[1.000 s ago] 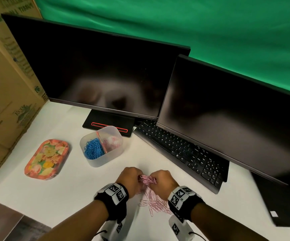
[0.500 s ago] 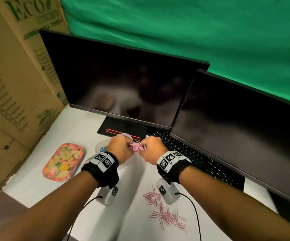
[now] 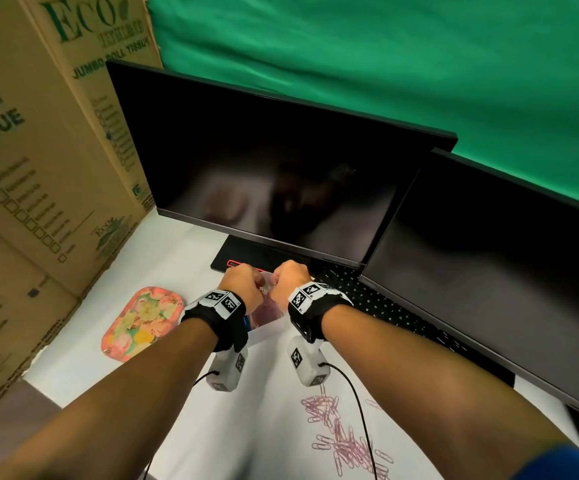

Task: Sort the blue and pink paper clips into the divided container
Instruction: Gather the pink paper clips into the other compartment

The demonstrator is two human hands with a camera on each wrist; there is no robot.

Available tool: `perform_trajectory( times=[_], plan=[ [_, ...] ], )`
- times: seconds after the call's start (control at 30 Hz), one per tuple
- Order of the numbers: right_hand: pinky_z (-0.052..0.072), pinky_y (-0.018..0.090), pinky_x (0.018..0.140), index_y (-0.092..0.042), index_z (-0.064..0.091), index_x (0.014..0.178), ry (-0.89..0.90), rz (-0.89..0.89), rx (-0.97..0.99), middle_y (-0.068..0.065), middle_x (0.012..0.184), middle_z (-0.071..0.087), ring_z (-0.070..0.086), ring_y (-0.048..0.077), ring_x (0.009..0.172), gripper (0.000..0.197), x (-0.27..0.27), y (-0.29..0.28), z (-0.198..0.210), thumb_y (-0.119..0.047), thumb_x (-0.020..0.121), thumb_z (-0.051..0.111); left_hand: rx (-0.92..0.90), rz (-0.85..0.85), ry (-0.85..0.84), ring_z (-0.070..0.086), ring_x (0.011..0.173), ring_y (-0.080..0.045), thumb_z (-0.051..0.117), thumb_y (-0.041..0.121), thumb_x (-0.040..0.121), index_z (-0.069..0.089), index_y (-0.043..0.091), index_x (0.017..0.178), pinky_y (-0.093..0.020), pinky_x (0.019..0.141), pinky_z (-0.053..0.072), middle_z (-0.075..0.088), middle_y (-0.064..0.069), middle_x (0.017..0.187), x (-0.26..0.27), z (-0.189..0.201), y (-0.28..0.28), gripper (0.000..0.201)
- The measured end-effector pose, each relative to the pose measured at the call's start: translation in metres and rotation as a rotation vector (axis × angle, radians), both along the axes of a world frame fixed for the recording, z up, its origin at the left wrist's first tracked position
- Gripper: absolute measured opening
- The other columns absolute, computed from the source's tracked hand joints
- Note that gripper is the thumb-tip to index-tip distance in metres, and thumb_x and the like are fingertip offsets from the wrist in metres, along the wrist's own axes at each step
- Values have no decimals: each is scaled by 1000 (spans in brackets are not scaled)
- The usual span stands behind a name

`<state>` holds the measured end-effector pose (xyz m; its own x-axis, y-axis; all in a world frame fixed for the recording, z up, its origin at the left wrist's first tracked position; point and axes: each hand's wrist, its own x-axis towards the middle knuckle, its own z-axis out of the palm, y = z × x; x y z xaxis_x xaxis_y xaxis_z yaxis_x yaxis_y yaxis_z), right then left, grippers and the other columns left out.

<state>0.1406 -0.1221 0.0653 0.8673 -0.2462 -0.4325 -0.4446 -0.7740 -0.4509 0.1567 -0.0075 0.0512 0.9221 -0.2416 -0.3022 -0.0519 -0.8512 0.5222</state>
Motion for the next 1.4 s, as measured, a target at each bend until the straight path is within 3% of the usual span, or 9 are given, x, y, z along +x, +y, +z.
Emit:
perform_trajectory(
  times=[0.23, 0.37, 0.47, 0.6, 0.73, 0.83, 1.0, 1.17, 1.4],
  plan=[
    [54, 23, 77, -22, 76, 90, -193, -81, 113, 3, 96, 73, 68, 24, 84, 21, -30, -34, 5, -13, 83, 57, -37, -30, -9, 67, 91, -23, 66, 11, 78, 70, 26, 84, -33, 86, 56, 72, -3, 95, -3, 1, -2, 17],
    [53, 23, 84, -30, 60, 125, 24, 110, -52, 1, 130, 60, 64, 15, 95, 39, -85, -68, -12, -16, 91, 48, -140, -143, -70, 66, 75, -12, 61, 10, 76, 70, 19, 73, -23, 76, 53, 72, 5, 79, -28, 7, -10, 13],
    [30, 30, 115, -32, 25, 150, 160, 398, -81, -6, 160, 16, 32, 16, 141, 60, -139, -72, -44, -13, 94, 42, -114, -333, 22, 62, 77, -7, 67, 17, 80, 71, 22, 89, -19, 80, 47, 70, 7, 85, -56, 10, -18, 11],
    [6, 40, 122, -20, 10, 153, 135, 613, -147, -1, 162, -6, -4, 18, 150, 68, -192, -66, -73, -11, 91, 37, 95, -537, 50, 63, 95, -14, 65, 23, 80, 68, 24, 104, -23, 84, 46, 70, 5, 100, -85, -12, -30, 24],
    [44, 34, 106, -17, 46, 140, 144, 717, -214, 1, 150, 41, 42, 16, 137, 65, -239, -75, -84, -33, 77, 34, 271, -648, 132, 58, 109, -19, 65, 24, 79, 62, 23, 111, -26, 88, 45, 63, 1, 117, -108, -44, -32, 32],
    [48, 28, 100, -22, 47, 134, 85, 727, -258, -4, 142, 52, 48, 10, 132, 59, -264, -90, -101, -38, 78, 38, 328, -682, 195, 56, 114, -21, 64, 19, 80, 56, 20, 118, -27, 91, 46, 57, -2, 125, -128, -62, -35, 39],
    [6, 18, 116, -18, 20, 153, -85, 317, -122, -6, 161, 9, 9, 10, 149, 62, -273, -114, -75, -14, 93, 37, 257, -724, 198, 53, 115, -24, 64, 19, 82, 49, 16, 123, -30, 93, 43, 51, -6, 126, -159, -78, -47, 44],
    [3, 14, 113, -16, 4, 154, 12, 193, -116, -4, 162, -7, 0, 10, 149, 73, -278, -120, -79, -4, 91, 37, 157, -783, 165, 57, 109, -23, 65, 28, 81, 54, 19, 120, -26, 89, 42, 56, -5, 120, -184, -77, -64, 42],
    [6, 10, 113, -23, 17, 153, 6, 283, 74, -10, 160, 13, 12, 7, 147, 67, -307, -99, -82, -5, 93, 38, 160, -796, 190, 56, 113, -25, 74, 32, 74, 40, 19, 133, -32, 94, 46, 47, -7, 127, -190, -72, -63, 69]
  ],
)
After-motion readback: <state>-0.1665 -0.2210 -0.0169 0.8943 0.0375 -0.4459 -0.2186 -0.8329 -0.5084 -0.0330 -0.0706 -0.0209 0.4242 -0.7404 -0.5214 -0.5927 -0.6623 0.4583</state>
